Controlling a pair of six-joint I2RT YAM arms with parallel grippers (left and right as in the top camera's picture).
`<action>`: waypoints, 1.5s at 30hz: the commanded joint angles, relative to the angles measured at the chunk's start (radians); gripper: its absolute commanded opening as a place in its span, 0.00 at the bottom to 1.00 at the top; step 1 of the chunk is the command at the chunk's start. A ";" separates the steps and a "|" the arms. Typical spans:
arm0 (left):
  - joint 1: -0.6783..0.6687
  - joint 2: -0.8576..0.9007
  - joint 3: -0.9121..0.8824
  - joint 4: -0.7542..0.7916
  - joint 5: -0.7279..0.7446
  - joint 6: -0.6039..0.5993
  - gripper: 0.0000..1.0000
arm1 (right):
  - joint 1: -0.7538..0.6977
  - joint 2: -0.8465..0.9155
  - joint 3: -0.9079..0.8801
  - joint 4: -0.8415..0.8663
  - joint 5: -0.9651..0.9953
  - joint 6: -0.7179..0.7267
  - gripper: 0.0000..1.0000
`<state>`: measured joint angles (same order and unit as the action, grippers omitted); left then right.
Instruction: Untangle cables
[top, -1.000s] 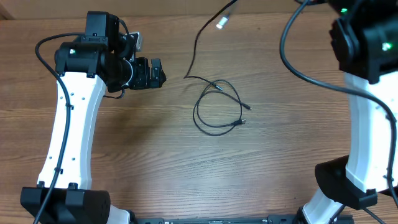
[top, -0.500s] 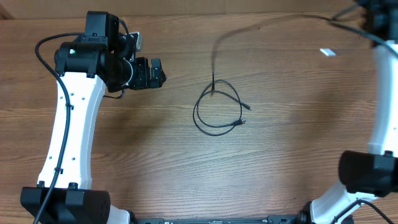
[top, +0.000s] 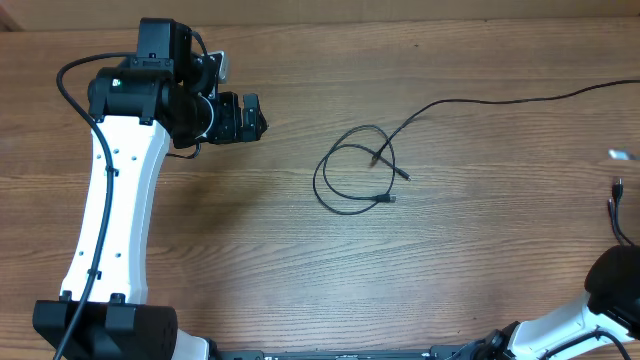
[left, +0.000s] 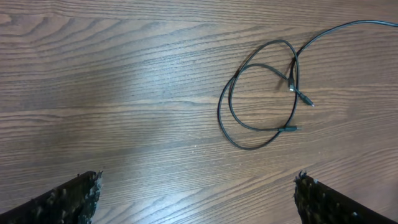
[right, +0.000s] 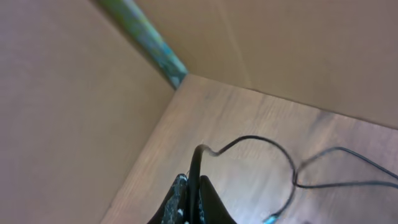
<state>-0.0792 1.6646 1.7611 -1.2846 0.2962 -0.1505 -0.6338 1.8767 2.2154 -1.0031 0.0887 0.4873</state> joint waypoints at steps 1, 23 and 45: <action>-0.007 -0.017 0.021 0.003 0.008 0.013 1.00 | 0.005 -0.013 0.002 0.050 -0.116 -0.085 0.04; -0.007 -0.017 0.021 0.003 0.008 0.013 1.00 | 0.003 0.169 -0.016 0.061 -0.190 -0.134 1.00; -0.006 -0.017 0.021 0.003 0.008 0.013 1.00 | 0.291 0.226 -0.018 -0.183 -0.520 -0.235 1.00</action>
<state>-0.0792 1.6646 1.7611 -1.2850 0.2962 -0.1505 -0.4232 2.0670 2.1971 -1.1702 -0.4152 0.2733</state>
